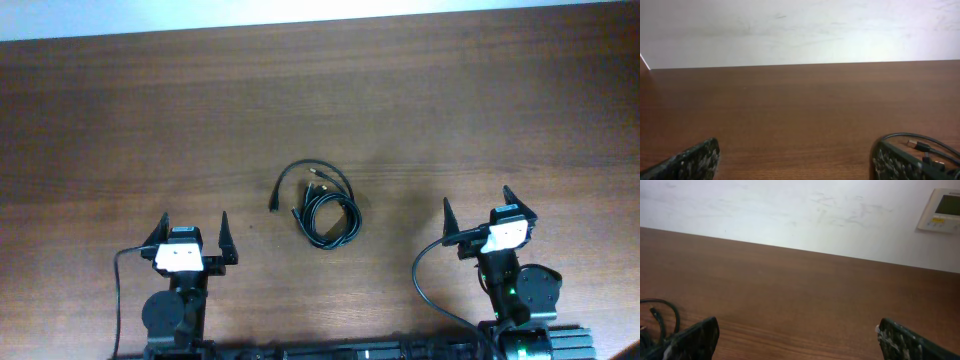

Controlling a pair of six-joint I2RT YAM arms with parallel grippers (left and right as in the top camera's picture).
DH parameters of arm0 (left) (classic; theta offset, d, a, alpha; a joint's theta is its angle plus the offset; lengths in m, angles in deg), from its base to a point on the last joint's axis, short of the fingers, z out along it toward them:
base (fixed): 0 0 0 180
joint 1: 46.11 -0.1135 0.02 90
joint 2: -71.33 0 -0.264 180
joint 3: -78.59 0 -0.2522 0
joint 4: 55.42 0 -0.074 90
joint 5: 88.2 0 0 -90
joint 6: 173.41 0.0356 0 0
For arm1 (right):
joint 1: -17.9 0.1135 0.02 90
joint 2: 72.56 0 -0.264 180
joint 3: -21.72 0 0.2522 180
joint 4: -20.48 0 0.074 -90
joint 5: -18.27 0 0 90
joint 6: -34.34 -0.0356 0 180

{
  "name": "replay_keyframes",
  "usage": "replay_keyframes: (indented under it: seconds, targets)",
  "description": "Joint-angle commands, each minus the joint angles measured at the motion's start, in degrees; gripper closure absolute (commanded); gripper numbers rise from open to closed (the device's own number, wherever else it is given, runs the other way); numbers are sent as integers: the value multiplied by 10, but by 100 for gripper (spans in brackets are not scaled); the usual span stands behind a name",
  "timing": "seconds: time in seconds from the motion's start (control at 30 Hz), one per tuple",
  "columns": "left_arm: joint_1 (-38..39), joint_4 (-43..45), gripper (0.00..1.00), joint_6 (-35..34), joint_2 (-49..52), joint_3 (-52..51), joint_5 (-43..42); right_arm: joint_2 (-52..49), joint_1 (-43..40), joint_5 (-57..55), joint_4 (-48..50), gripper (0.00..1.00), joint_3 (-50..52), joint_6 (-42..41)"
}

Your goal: Untangle cables

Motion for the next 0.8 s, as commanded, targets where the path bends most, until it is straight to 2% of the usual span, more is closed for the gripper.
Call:
replay_keyframes:
  seconds: [0.0, 0.33, 0.4, 0.43, 0.47, 0.57, 0.63, 0.67, 0.77]
  targets:
    - [2, -1, 1, -2, -3, -2, 4, 7, -4, -7, -4, 1, 3, -5]
    - [2, 5, 1, -1, -3, -2, 5, 7, -4, -7, -4, 1, 3, -5]
    - [2, 46, 1, -2, -3, -2, -42, 7, -4, -7, -4, 1, 3, -5]
    - [2, 99, 1, -2, -3, 0, -68, 7, -4, -7, -4, 1, 3, -5]
    - [2, 104, 1, -2, -3, 12, -67, 7, -4, -7, -4, 1, 3, -5]
    - [2, 35, 1, -2, 38, 99, -67, 7, -4, -7, -4, 1, 3, -5]
    - [2, -33, 1, -15, 115, 197, -68, 7, -4, -7, -4, 1, 3, -5]
    - [2, -70, 1, -42, 158, 248, -70, 7, -4, -7, -4, 1, 3, -5]
    - [3, -187, 1, -103, 324, 407, -212, 7, -4, -7, -4, 1, 3, -5]
